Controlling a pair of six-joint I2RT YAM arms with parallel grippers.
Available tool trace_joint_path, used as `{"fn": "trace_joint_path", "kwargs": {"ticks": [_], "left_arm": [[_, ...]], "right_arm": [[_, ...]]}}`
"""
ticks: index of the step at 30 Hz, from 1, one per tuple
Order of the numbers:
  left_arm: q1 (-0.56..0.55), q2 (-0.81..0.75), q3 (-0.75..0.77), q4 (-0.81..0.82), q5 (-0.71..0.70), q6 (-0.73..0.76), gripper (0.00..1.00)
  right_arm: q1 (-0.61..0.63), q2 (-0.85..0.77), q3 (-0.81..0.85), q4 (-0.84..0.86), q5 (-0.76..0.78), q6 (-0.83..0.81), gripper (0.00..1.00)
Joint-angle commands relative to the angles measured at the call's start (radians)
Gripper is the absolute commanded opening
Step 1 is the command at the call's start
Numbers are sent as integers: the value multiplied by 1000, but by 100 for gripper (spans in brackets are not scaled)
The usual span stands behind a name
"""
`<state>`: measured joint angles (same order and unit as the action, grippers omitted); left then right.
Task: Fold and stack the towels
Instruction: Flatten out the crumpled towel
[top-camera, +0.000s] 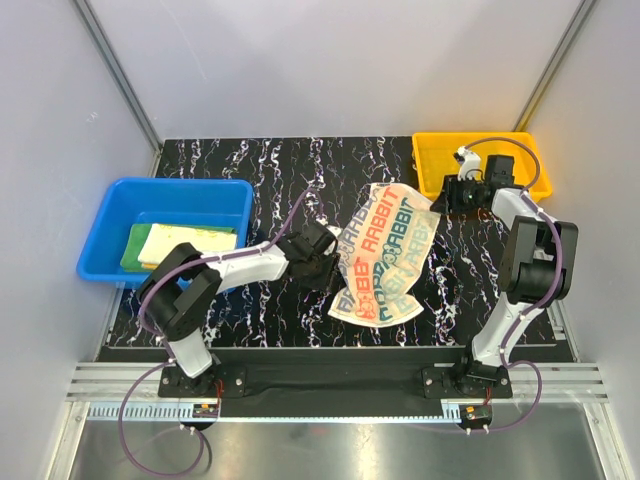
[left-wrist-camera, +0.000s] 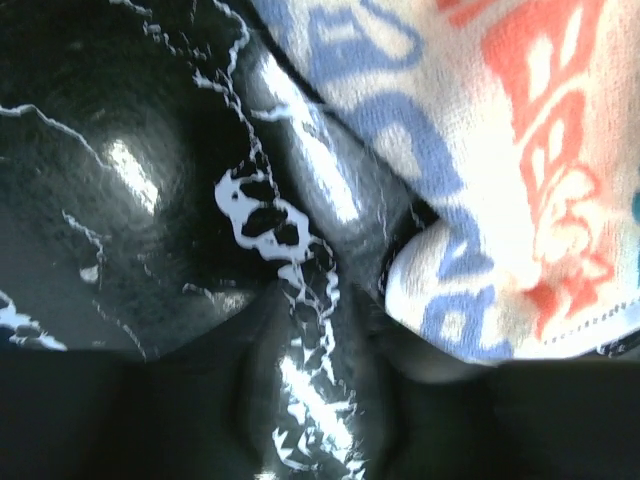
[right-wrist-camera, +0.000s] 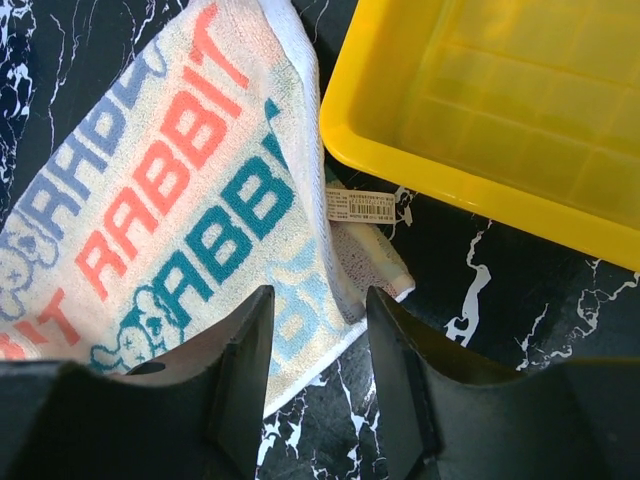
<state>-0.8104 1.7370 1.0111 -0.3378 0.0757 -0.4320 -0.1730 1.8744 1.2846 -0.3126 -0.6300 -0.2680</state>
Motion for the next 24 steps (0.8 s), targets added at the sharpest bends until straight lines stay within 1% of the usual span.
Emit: {"fn": "trace_joint_path", "kwargs": {"ticks": [1,4,5,13,17,18,20,21,22,23,24], "left_arm": [[-10,-70,1,-30,4,-1,44],[-36,-64,14,-33,18,19,49],[-42,-57,15,-30,24,25,53],[-90,-17,-2,-12,24,15,63],[-95,5,-3,-13,-2,15,64],[-95,15,4,-26,-14,16,63],[-96,39,9,-30,-20,15,61],[-101,44,4,-27,-27,12,58],[-104,45,4,-24,-27,12,43],[-105,47,1,-20,-27,10,35],[-108,45,-6,-15,-27,10,27]], "right_arm": [[-2,-48,10,20,-10,-31,47],[-2,-24,25,6,1,-39,45],[-2,-17,25,9,9,-37,43],[-2,15,32,13,35,-25,37],[-2,25,30,24,32,-13,27],[-2,25,30,26,30,-8,23],[-2,29,32,26,32,-5,19],[-2,31,33,24,33,1,16],[-2,31,36,24,33,6,14],[-2,34,41,24,29,13,12],[-2,35,44,33,15,41,9]]}}
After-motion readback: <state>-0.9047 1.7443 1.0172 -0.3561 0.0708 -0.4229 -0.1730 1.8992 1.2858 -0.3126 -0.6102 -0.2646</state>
